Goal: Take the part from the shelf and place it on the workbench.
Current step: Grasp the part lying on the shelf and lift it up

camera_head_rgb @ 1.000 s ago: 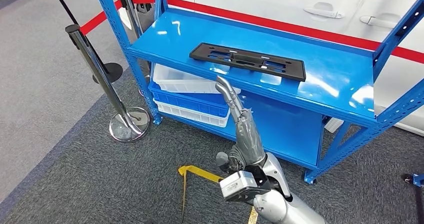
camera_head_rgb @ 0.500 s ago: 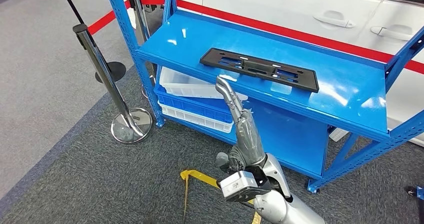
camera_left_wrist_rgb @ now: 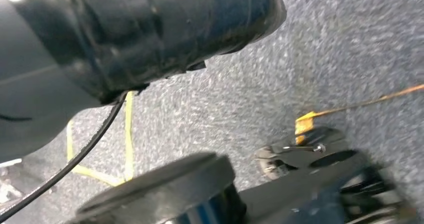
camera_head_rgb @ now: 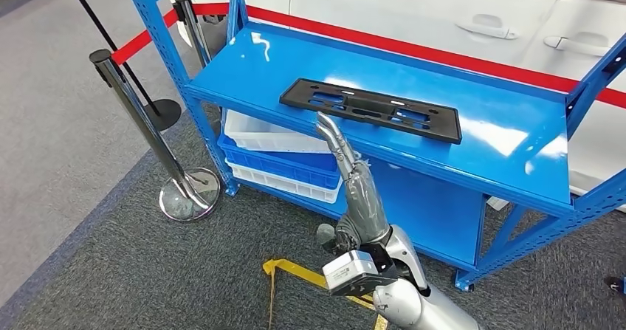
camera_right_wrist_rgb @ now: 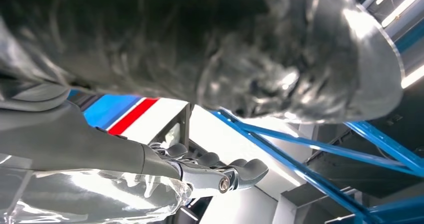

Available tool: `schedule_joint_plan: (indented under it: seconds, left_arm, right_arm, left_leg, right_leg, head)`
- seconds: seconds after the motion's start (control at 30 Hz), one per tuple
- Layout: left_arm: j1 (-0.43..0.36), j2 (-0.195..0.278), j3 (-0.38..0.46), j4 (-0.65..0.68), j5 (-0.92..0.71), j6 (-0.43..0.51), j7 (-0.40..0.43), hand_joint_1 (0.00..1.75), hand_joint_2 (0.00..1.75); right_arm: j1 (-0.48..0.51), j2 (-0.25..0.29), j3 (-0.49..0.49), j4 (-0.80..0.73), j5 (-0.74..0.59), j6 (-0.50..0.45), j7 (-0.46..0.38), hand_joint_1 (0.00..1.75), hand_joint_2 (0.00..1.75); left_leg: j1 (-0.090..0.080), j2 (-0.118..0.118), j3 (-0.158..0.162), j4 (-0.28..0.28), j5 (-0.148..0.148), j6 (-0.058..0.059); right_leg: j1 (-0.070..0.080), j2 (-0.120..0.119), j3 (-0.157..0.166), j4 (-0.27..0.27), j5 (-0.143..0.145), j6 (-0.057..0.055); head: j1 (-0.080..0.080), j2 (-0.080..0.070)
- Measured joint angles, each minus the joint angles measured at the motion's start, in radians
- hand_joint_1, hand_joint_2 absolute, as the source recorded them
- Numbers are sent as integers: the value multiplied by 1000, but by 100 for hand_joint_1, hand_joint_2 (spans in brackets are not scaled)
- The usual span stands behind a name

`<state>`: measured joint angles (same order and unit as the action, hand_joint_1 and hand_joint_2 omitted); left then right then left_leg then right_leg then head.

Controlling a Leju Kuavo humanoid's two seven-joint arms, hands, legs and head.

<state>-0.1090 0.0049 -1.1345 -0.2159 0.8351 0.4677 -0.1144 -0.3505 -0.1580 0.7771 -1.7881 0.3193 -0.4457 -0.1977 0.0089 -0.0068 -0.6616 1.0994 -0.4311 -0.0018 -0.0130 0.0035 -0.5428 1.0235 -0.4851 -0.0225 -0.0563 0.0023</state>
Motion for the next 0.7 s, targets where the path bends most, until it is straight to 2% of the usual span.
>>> schedule_joint_plan:
  seconds: [0.03,0.07,0.1,0.2,0.23,0.27,0.33,0.37,0.4,0.43,0.47,0.5,0.53,0.57,0.7]
  left_arm:
    - [-1,0,0,0,0,0,0,0,0]
    - [-2,1,0,0,0,0,0,0,0]
    - [-3,1,0,0,0,0,0,0,0]
    - [0,1,0,0,0,0,0,0,0]
    - [0,1,0,0,0,0,0,0,0]
    - [-1,1,0,0,0,0,0,0,0]
    - [-2,0,0,0,0,-1,0,0,0]
    - [-1,0,0,0,0,-1,0,0,0]
    - [1,0,0,0,1,-2,0,0,0]
    - [2,0,0,0,1,-2,0,0,0]
    - [2,-1,0,0,1,-3,0,0,0]
    - [2,-1,0,0,0,-3,0,0,0]
    - [1,-2,0,0,0,-3,0,0,0]
    - [-1,-2,0,0,0,-3,0,0,0]
    - [-4,-1,0,0,0,-3,0,0,0]
  right_arm:
    - [0,0,0,0,0,0,0,0,0]
    - [-1,0,0,1,0,0,0,0,0]
    - [-1,0,0,1,0,0,0,0,0]
    - [-2,0,0,1,-3,2,0,0,0]
    - [-3,0,0,0,-5,2,0,0,0]
    - [-2,0,0,1,-9,3,0,0,0]
    - [1,0,0,2,-20,8,0,0,0]
    - [4,-1,0,4,-25,10,0,0,0]
    - [5,-1,0,5,-30,12,0,0,0]
    - [6,-1,0,5,-34,14,-1,0,0]
    - [6,-1,0,5,-37,14,-1,0,0]
    - [6,-1,0,6,-39,15,-2,0,0]
    - [5,-1,0,6,-41,16,-4,0,0]
    - [6,-1,0,7,-43,16,-5,0,0]
    - [6,-1,0,7,-53,14,-9,0,0]
  left_leg:
    - [-3,0,22,-49,15,6]
    - [-6,1,33,-73,14,11]
    - [-9,0,38,-78,5,16]
    - [-2,0,54,-95,-3,29]
    - [1,0,63,-102,-5,35]
    - [3,0,70,-105,-8,39]
    - [2,0,81,-105,-20,45]
    - [2,0,88,-105,-26,45]
    - [3,-1,98,-104,-34,45]
    - [3,-1,109,-104,-42,44]
    - [3,-2,121,-102,-52,41]
    - [1,-3,130,-100,-62,37]
    - [-1,-4,136,-97,-71,31]
    - [-3,-5,138,-95,-78,25]
    - [-1,-3,136,-84,-95,4]
  right_leg:
    - [1,0,4,0,-6,5]
    - [2,0,5,-1,-10,9]
    - [3,0,5,-4,-12,15]
    - [4,-2,8,7,-27,31]
    - [5,-3,-7,41,-43,35]
    - [3,-3,-38,98,-65,38]
    - [3,-3,-126,234,-106,42]
    - [2,-3,-159,275,-106,43]
    - [2,-3,-175,279,-84,44]
    - [1,-3,-170,242,-42,44]
    - [-1,-3,-150,177,9,42]
    - [-1,-2,-127,115,47,40]
    - [0,-2,-105,60,67,36]
    - [1,-1,-92,30,71,31]
    - [1,3,-76,13,51,6]
  head:
    - [0,0]
    - [1,0]
    - [2,0]
    - [3,0]
    - [5,0]
    - [7,0]
    - [9,0]
    - [9,0]
    - [9,0]
    - [10,0]
    - [10,0]
    - [10,0]
    - [9,0]
    - [8,0]
    - [2,0]
